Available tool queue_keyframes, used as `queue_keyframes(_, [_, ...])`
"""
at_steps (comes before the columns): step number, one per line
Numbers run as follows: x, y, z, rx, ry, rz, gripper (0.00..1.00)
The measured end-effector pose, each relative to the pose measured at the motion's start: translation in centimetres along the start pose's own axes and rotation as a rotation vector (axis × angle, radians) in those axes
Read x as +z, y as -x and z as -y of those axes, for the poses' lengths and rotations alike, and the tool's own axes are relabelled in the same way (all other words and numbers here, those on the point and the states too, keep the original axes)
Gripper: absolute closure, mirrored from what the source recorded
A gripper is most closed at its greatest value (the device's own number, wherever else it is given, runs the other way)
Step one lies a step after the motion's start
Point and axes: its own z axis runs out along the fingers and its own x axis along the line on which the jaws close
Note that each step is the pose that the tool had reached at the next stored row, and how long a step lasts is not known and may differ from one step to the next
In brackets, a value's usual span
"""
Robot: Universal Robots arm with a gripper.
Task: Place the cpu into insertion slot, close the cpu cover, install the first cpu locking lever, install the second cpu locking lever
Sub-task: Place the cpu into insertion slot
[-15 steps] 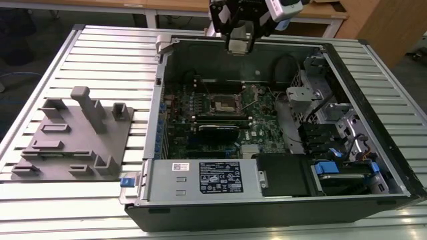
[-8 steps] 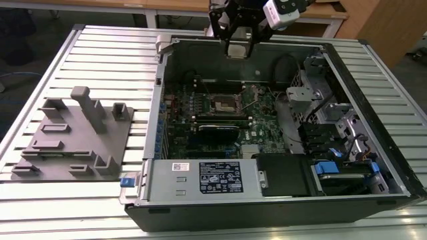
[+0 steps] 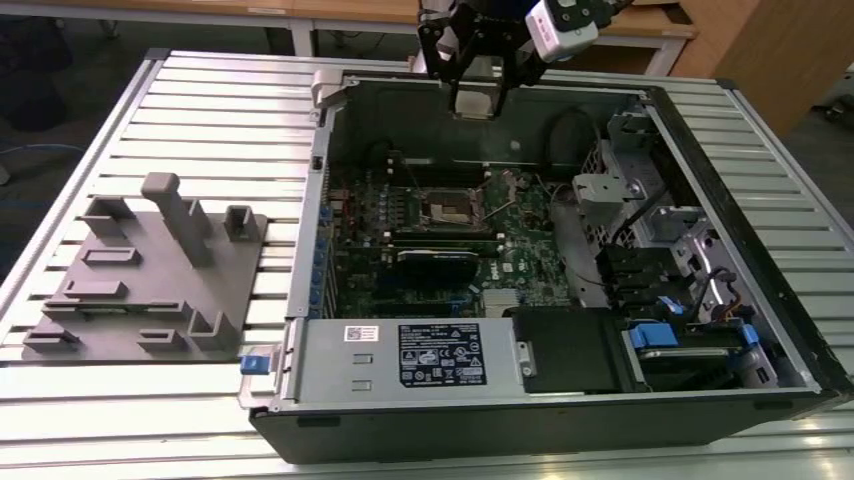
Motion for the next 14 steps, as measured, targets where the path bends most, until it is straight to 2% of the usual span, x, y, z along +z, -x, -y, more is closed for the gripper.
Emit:
queue_keyframes(5, [0.35, 0.01, 0.03, 0.0, 0.0, 0.0, 0.46])
queue_keyframes(11, [0.44, 0.01, 0.04, 0.0, 0.0002, 0.0, 0.46])
queue_keyframes(14, [0.73, 0.01, 0.07, 0.0, 0.0006, 0.0001, 0.46])
